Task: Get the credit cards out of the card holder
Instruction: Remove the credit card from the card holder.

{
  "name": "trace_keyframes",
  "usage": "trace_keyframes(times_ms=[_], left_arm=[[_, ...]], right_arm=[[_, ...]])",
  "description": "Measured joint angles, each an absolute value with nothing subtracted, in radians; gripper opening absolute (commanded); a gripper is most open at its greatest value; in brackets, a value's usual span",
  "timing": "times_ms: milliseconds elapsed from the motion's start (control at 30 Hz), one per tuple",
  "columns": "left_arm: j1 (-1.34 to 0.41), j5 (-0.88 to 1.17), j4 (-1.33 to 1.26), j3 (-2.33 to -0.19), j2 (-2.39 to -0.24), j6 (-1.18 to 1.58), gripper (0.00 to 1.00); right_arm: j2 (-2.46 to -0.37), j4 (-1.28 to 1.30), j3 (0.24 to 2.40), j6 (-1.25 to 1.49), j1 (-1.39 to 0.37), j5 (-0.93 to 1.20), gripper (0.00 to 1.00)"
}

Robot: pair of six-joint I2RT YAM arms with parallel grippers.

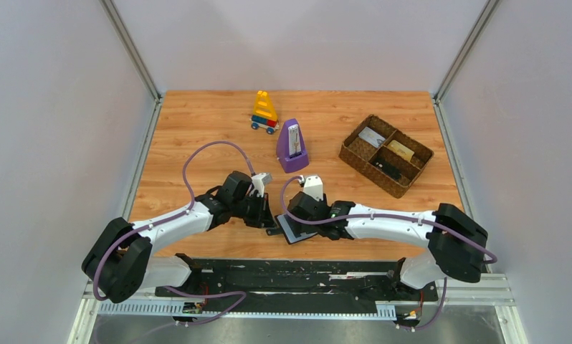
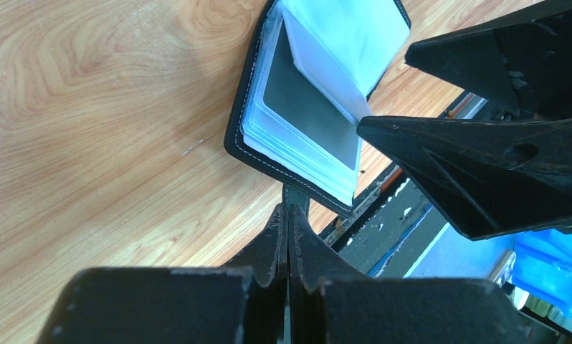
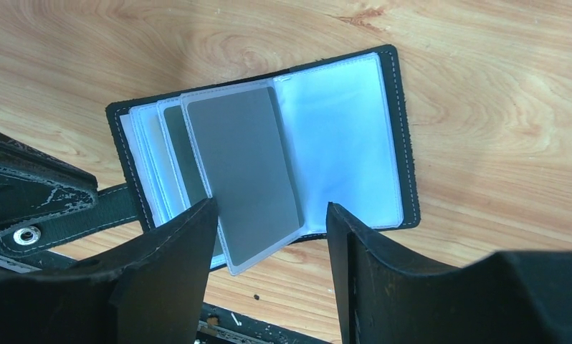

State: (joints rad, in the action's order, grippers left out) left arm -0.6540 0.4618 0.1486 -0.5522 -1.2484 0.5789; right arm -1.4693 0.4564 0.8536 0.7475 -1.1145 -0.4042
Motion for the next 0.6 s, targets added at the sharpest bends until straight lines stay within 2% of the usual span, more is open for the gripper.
trace_keyframes(times_ms=[300,567,600], left_arm=[[-0.654,0.434,0.17,-0.552,-1.247,0.579,0.0],[-0.653,0.382,0.219,-0.552,-1.232,0.579,0.0],[-0.65,0.366,0.232,-0.553,-1.224,0.579,0.02]], right_arm=[[-1.411,0.499,0.843,0.751,-1.104,-0.446,0.58],[-1.319,0.526,0.776,0.745,-1.003,-0.453,0.58],[-1.304,0.528,0.768,0.742,-0.993,-0.45,0.58]])
